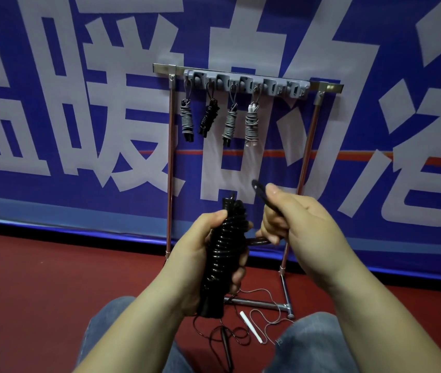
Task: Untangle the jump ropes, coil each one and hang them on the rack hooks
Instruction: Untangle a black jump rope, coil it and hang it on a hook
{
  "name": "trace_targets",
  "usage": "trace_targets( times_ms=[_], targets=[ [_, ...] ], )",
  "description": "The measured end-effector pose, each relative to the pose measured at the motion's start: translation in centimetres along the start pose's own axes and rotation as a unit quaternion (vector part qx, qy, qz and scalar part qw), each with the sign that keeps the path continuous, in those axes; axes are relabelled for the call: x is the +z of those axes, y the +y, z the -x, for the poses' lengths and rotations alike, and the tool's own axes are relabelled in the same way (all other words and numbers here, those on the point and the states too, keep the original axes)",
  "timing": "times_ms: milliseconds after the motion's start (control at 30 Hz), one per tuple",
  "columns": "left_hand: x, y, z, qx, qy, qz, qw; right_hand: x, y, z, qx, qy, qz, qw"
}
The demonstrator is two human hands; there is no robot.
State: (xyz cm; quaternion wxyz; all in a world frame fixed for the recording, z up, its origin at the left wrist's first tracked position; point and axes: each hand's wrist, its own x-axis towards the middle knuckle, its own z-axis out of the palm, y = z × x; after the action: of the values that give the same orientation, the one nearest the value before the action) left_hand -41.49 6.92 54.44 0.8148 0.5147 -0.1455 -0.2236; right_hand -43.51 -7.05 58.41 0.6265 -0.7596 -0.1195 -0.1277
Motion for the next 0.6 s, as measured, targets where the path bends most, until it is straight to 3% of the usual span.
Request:
trace_targets(
  times_ms=[167, 367, 600],
  targets=[
    [0.2, 0.1, 0.1, 0.007, 0.002, 0.001, 1.0, 0.1, 0.3, 0.3, -0.057, 0.032, 0.075, 0.995],
    [1.1, 0.7, 0.1, 0.004, 0.025, -0.039, 0.999, 0.8, 0.3, 0.5, -0.048, 0.061, 0.079, 0.994],
    [0.6, 0.8, -0.3, -0.01, 0.034, -0.082, 0.996, 0.7, -0.1, 0.5, -0.053, -0.027, 0.089, 0.994]
  ],
)
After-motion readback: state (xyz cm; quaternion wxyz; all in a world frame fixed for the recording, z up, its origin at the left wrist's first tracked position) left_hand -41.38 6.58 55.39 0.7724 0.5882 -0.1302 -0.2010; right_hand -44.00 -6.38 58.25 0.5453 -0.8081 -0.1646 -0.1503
